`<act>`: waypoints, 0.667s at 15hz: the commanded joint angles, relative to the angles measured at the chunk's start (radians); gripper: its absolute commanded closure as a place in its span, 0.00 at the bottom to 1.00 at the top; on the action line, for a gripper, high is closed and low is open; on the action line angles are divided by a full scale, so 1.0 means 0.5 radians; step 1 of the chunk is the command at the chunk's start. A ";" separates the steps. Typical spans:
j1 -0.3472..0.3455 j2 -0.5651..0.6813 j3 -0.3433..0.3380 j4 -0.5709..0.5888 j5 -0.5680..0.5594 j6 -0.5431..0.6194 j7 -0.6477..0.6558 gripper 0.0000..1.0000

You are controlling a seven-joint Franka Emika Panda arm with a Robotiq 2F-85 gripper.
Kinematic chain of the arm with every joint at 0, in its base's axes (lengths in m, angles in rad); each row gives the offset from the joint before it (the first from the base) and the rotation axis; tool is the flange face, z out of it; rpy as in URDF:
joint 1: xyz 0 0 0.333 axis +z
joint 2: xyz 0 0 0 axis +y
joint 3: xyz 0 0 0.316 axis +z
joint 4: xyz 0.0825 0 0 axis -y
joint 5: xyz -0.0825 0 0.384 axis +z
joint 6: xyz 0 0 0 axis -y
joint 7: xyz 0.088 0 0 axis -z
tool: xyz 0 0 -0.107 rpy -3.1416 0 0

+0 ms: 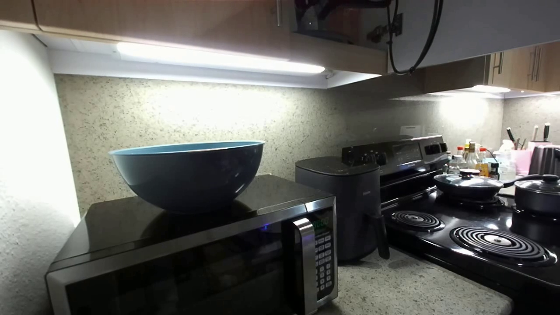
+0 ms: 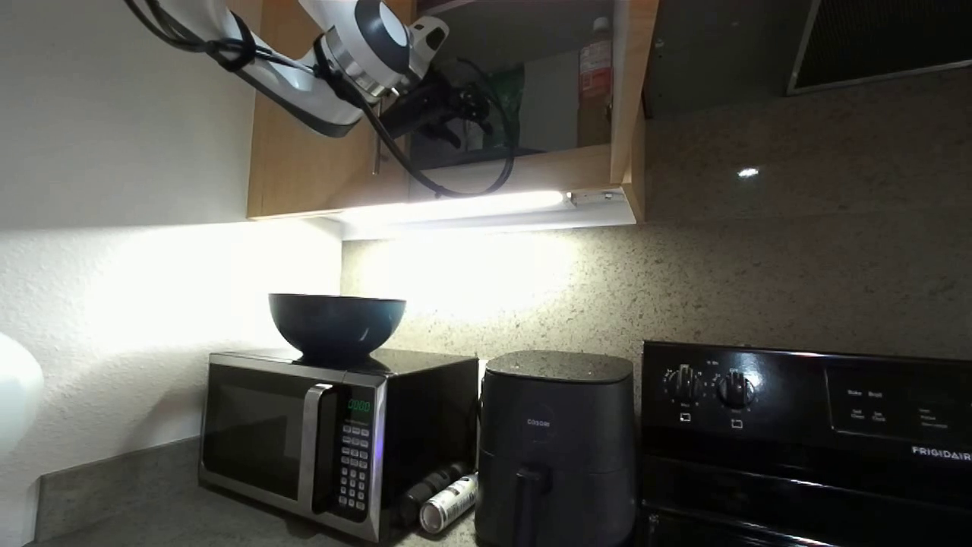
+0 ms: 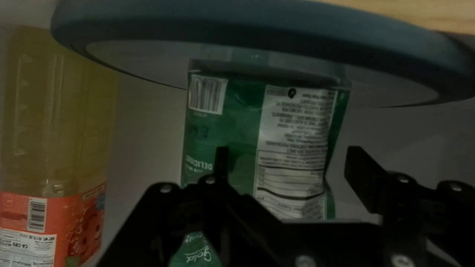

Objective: Remove the green packet from the bottom shelf of the open cabinet and then put it on the counter

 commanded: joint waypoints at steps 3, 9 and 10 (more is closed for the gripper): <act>-0.345 0.062 0.274 0.034 -0.187 0.156 0.137 0.00; -0.556 0.034 0.473 0.101 -0.150 0.131 0.136 0.50; -0.549 0.044 0.460 0.108 -0.131 0.129 0.109 0.55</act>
